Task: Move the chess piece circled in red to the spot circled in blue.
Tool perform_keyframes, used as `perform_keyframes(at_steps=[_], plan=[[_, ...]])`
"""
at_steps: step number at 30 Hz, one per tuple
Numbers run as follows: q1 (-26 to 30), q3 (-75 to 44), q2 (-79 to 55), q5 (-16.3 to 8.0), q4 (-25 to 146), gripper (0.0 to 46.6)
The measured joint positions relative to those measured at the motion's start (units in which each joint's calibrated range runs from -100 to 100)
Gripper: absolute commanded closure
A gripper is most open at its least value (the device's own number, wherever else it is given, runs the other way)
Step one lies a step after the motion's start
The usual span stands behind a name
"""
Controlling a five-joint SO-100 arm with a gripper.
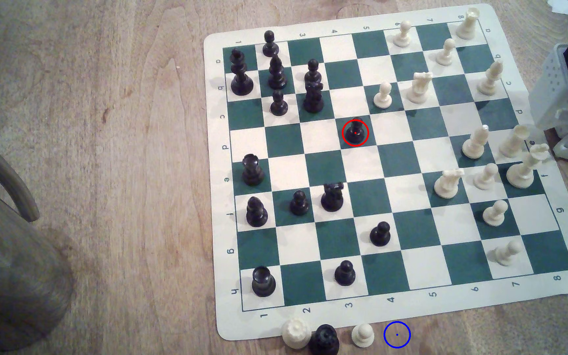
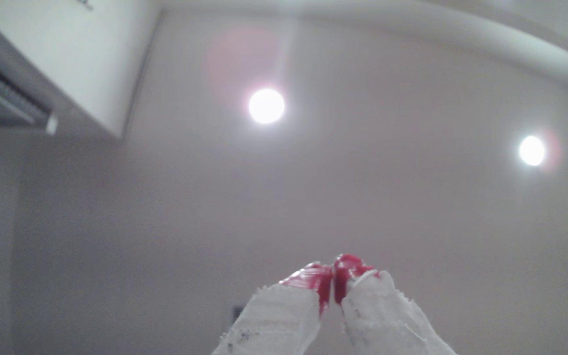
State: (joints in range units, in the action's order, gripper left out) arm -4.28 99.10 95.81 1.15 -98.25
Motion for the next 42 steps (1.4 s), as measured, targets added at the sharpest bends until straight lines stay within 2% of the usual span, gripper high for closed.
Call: perform_keyframes(at_steps=[3, 9, 24, 36, 37, 38, 42], plan=[[0.5, 0.0, 0.0, 0.1, 0.6, 46.4], [1.8, -1.3, 0.0, 0.0, 13.3, 46.4], [3.3, -24.8, -0.1, 0.0, 75.2, 46.4], [-0.6, -30.0, -0.2, -0.6, 113.9, 46.4], [-1.8, -31.8, -0.2, -1.3, 120.6, 44.4], [-2.4, -32.7, -0.2, -1.7, 124.1, 38.1], [-3.5, -35.6, -0.1, -3.4, 133.9, 38.1]])
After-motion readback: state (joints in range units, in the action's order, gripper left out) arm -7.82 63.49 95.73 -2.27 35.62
